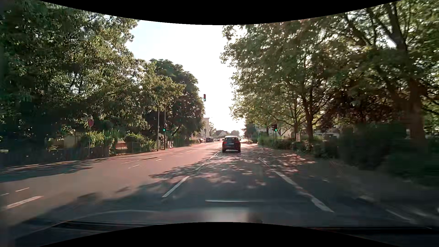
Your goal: Follow the waypoints while adhering to traffic rules and regulations
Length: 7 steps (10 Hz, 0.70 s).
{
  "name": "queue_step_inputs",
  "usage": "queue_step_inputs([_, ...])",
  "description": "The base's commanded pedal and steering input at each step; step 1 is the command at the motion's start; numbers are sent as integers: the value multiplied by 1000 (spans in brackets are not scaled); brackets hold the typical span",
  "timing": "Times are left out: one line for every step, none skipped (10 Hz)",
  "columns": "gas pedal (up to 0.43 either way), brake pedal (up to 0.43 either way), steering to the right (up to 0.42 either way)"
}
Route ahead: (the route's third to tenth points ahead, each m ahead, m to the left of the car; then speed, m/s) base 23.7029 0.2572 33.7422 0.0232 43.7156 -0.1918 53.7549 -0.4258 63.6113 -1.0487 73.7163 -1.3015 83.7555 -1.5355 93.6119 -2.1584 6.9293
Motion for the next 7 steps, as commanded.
queue_step_inputs([287,0,-2])
queue_step_inputs([287,0,-2])
queue_step_inputs([287,0,-2])
queue_step_inputs([287,0,-1])
queue_step_inputs([287,0,0])
queue_step_inputs([287,0,0])
queue_step_inputs([287,0,-1])
